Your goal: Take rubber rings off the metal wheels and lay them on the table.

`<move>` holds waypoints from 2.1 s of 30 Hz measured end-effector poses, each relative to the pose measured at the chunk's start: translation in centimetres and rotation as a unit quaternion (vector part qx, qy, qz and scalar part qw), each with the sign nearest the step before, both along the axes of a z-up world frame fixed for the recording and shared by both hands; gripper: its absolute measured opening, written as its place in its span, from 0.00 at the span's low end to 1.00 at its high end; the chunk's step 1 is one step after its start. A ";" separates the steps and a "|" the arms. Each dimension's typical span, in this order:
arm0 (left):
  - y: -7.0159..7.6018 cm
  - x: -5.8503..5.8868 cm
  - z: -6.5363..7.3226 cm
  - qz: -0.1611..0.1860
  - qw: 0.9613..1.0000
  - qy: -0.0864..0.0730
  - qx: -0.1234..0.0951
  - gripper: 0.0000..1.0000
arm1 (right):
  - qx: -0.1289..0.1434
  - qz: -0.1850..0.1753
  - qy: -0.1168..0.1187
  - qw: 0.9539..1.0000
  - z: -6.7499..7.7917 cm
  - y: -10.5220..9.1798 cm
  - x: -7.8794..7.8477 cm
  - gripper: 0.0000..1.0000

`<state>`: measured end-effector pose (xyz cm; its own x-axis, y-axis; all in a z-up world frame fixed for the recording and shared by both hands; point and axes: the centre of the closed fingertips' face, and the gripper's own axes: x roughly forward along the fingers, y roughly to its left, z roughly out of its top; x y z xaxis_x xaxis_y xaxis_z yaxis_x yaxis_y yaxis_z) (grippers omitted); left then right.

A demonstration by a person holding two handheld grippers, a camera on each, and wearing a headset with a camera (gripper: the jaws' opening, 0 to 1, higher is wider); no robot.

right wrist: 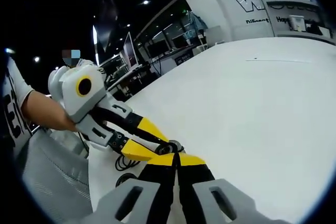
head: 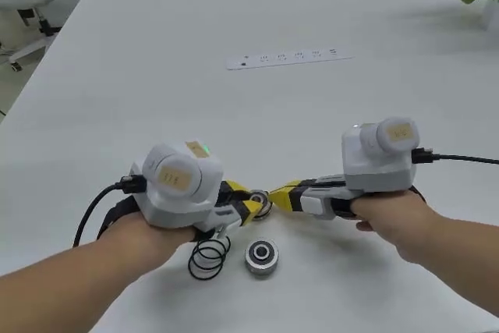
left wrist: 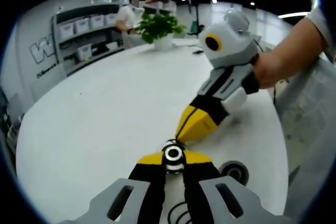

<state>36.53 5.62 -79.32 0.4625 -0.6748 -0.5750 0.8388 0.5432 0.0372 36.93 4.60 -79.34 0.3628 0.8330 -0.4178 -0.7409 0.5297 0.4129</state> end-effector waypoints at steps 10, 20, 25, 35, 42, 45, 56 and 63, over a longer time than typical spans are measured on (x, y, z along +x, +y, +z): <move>-0.1 0.0 -0.1 0.001 1.000 0.000 0.000 0.12 | 0.015 0.028 -0.010 0.999 0.8 1.8 -0.6 0.00; -0.2 0.0 0.0 -0.005 1.000 -0.008 0.003 0.13 | 0.023 0.008 -0.002 1.000 0.5 0.9 -0.1 0.00; -0.1 -0.3 0.1 -0.019 1.000 -0.013 0.006 0.15 | 0.032 -0.001 0.004 0.999 0.9 0.6 0.0 0.00; 0.7 -1.6 1.4 -0.026 0.999 -0.006 -0.023 0.27 | 0.043 -0.002 0.006 0.999 1.8 1.2 -0.6 0.00; 1.9 -2.3 2.7 -0.017 0.999 -0.003 -0.046 0.35 | 0.054 0.004 0.009 0.998 2.5 1.8 -1.3 0.00; 2.3 -2.8 3.4 -0.013 0.998 -0.004 -0.062 0.39 | 0.059 0.006 0.010 0.998 2.8 2.0 -1.5 0.00; 4.0 -4.4 4.0 -0.009 0.997 -0.003 -0.080 0.50 | 0.072 0.015 0.017 0.997 3.2 2.7 -1.9 0.00; 5.1 -5.1 3.9 -0.008 0.997 -0.005 -0.078 0.54 | 0.075 0.023 0.027 0.997 2.7 3.1 -2.2 0.00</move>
